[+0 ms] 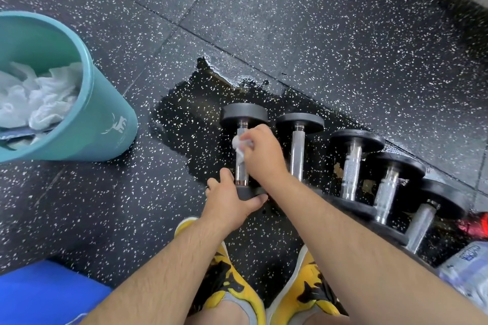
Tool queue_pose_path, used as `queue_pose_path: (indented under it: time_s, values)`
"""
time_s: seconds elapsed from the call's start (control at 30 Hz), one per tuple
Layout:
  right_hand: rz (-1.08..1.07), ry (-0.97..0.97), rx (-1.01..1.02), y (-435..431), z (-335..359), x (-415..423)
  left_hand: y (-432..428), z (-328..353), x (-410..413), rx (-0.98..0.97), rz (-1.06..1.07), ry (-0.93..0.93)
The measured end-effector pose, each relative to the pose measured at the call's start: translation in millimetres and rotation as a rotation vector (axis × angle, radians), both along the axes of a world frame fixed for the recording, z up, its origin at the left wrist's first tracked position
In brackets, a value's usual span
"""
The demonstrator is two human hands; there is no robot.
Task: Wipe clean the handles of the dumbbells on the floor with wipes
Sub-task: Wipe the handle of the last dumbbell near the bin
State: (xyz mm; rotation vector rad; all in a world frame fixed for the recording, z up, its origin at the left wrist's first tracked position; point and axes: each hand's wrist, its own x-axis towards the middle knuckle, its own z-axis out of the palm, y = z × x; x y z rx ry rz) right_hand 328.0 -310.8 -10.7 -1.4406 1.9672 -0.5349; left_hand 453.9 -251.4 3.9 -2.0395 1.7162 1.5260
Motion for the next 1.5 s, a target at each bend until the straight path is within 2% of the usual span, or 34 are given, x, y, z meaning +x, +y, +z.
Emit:
queue_pose_path:
  time_s: [0.13,0.2,0.33,0.57,0.83,1.1,1.2,1.37,1.5]
  values:
    - [-0.446,-0.319,0.082,4.0,-7.1,-3.4,1.2,-3.0,1.9,-0.007,0.007,-0.005]
    - [-0.514,-0.406,0.133,6.0,-10.4,1.0,0.6,-2.2,0.4,-0.010,0.010,0.009]
    - [-0.602,-0.490,0.112,-15.3,-6.2,-0.1,1.0,-3.2,-0.1,-0.031,-0.006,-0.014]
    - [-0.493,-0.462,0.221,19.3,-5.1,0.1,0.8,-6.1,2.1,-0.028,-0.005,-0.007]
    - [-0.622,-0.554,0.205,-18.8,-3.4,5.0,0.9,-2.9,0.3,-0.021,-0.017,-0.020]
    - [-0.420,-0.443,0.306,25.2,14.0,3.5,0.3,-5.3,0.7,-0.029,-0.017,-0.016]
    - [-0.409,-0.402,0.321,27.0,16.4,1.8,0.9,-5.9,-0.1,-0.024,-0.013,-0.010]
    - [-0.383,-0.577,0.327,3.2,17.1,-1.8,1.3,-3.4,-0.8,-0.022,-0.012,-0.031]
    - [-0.380,-0.557,0.359,11.6,20.6,-2.0,0.8,-3.4,-0.9,-0.015,-0.010,-0.028]
